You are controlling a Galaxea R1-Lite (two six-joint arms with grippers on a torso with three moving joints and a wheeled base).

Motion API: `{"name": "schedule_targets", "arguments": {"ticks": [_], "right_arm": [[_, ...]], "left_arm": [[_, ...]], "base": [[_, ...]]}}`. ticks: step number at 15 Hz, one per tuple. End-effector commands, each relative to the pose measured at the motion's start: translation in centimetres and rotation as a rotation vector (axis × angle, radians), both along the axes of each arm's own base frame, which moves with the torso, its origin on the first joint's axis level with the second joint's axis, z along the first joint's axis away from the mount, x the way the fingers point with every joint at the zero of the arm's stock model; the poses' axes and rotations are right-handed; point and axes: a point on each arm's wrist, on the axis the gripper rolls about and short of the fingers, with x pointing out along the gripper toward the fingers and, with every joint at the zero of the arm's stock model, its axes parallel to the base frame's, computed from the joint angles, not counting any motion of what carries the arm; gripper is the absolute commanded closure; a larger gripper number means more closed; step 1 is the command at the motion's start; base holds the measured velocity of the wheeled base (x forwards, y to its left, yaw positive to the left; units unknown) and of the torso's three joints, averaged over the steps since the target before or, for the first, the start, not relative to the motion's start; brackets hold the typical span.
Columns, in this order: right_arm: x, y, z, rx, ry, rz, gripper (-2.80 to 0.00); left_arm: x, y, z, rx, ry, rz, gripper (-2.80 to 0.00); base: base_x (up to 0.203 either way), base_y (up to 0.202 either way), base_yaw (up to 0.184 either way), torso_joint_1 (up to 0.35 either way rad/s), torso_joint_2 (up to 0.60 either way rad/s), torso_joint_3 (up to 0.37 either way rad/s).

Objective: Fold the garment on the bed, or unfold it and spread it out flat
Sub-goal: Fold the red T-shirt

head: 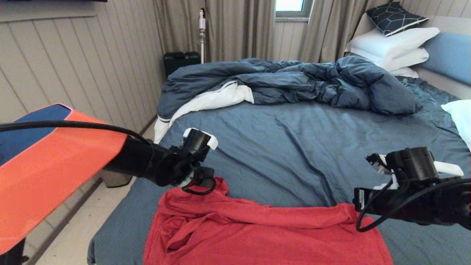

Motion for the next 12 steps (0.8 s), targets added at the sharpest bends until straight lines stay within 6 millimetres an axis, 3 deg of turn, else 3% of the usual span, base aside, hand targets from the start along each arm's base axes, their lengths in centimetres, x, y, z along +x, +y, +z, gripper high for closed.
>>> {"name": "schedule_targets", "arguments": {"ticks": [1,7,12], "right_arm": [[-0.1,0.0,0.0,0.001,-0.002,-0.002,0.00],[-0.6,0.0,-0.4,0.002,0.002,-0.001,0.00],[-0.8,0.0,-0.4,0.003,0.002,0.002,0.00]], "left_arm": [[-1.8,1.0,1.7,-0.009,-0.016,0.004,0.00],[-11.1,4.8,2.1,0.024,-0.039,0.037,0.00],[-14.9,4.7,3.0,0.047,-0.150,0.042,0.00]], "base": [[0.000,0.000,0.000,0.000,0.00,0.000],[0.000,0.000,0.000,0.000,0.00,0.000],[0.000,0.000,0.000,0.000,0.00,0.000]]}}
